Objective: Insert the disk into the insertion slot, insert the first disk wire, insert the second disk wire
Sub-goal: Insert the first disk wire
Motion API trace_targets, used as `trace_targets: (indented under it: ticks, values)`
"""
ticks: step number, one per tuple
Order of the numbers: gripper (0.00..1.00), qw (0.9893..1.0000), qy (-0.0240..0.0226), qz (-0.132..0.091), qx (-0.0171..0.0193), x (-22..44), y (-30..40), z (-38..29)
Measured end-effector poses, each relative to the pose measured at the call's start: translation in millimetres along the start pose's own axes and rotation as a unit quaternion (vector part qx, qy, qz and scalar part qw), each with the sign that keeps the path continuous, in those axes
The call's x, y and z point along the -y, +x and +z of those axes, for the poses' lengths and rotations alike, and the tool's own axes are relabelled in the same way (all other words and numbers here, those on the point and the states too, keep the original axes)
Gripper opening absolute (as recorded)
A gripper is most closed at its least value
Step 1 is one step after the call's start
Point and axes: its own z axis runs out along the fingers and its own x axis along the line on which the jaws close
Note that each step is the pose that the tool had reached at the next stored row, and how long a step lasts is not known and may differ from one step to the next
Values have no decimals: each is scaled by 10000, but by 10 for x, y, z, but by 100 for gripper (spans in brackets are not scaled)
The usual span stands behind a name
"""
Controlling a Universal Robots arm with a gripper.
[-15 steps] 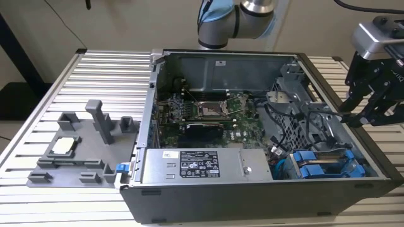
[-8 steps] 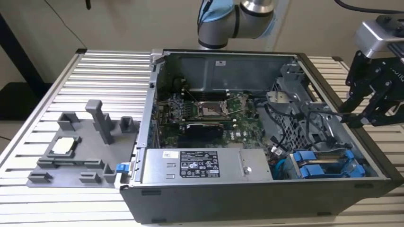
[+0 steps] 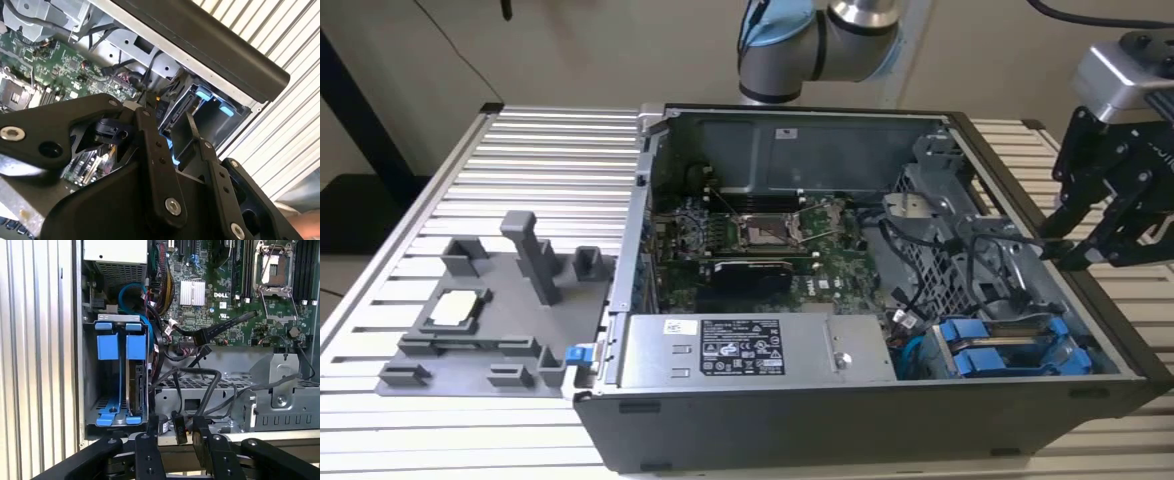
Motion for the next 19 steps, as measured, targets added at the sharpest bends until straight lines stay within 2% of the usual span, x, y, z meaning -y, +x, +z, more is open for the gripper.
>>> trace_targets:
  ticks: [2, 15, 17, 18, 19]
  values:
    - [41, 10000, 28, -3, -1, 0, 0, -1]
    - [39, 10000, 32, -3, -3, -5, -3, -23]
    - [26, 10000, 32, -3, -3, -5, -3, -23]
    - [26, 10000, 32, -3, -3, -5, -3, -23]
    - [20, 10000, 32, -3, -3, -5, -3, -23]
